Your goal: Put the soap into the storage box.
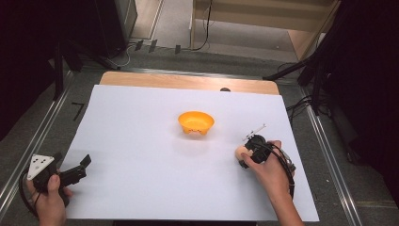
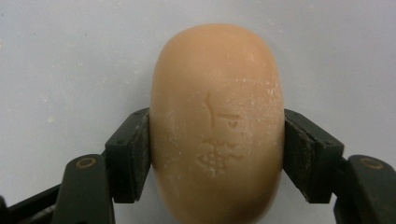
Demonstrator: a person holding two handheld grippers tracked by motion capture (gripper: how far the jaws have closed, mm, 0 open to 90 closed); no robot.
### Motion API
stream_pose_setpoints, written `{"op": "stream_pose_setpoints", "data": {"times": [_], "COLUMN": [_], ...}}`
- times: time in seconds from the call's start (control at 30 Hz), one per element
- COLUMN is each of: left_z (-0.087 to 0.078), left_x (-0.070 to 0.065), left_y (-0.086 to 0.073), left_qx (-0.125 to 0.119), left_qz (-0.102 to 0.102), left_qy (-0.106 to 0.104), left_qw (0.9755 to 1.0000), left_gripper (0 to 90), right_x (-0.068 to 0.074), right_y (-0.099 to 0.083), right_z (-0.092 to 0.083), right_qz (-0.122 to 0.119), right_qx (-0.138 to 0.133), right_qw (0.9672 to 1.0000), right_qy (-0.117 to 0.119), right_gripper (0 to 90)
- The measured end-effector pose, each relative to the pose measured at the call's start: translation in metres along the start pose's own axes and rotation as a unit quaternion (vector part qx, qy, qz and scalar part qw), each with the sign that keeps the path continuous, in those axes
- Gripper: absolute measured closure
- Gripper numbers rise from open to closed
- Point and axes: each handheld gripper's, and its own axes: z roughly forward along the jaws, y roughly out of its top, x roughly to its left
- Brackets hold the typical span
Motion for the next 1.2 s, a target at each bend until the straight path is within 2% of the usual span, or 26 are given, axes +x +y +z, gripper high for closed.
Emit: {"op": "stream_pose_setpoints", "data": {"times": [0.17, 0.37, 0.5, 0.7, 0.87, 0.93, 1.03, 1.13, 1.2], "left_z": [0.001, 0.000, 0.000, 0.000, 0.000, 0.000, 0.000, 0.000, 0.000], "left_x": [0.000, 0.000, 0.000, 0.000, 0.000, 0.000, 0.000, 0.000, 0.000], "left_y": [0.000, 0.000, 0.000, 0.000, 0.000, 0.000, 0.000, 0.000, 0.000], "left_qx": [0.001, 0.001, 0.001, 0.001, 0.002, 0.002, 0.001, 0.001, 0.002], "left_qz": [0.003, 0.002, 0.004, 0.002, 0.002, 0.002, 0.002, 0.002, 0.002], "left_qy": [-0.003, -0.003, -0.003, -0.002, -0.002, -0.002, -0.003, -0.003, -0.003], "left_qw": [1.0000, 1.0000, 1.0000, 1.0000, 1.0000, 1.0000, 1.0000, 1.0000, 1.0000], "left_gripper": [0.7, 0.7, 0.7, 0.7, 0.7, 0.7, 0.7, 0.7, 0.7], "right_x": [-0.003, -0.004, -0.004, -0.005, -0.006, -0.006, -0.002, 0.002, 0.005], "right_y": [-0.001, 0.002, 0.007, 0.022, 0.037, 0.044, 0.054, 0.066, 0.073], "right_z": [0.000, -0.002, -0.011, -0.021, -0.029, -0.032, -0.035, -0.037, -0.039], "right_qz": [-0.015, -0.046, -0.064, -0.101, -0.132, -0.148, -0.175, -0.205, -0.215], "right_qx": [-0.004, -0.002, -0.020, -0.016, -0.031, -0.029, -0.029, -0.029, -0.031], "right_qw": [0.9998, 0.9988, 0.9974, 0.9943, 0.9900, 0.9878, 0.9833, 0.9774, 0.9752], "right_qy": [0.011, 0.018, 0.024, 0.032, 0.038, 0.040, 0.043, 0.041, 0.042], "right_gripper": [32.8, 33.0, 33.0, 33.0, 33.0, 33.0, 33.0, 33.0, 33.0]}}
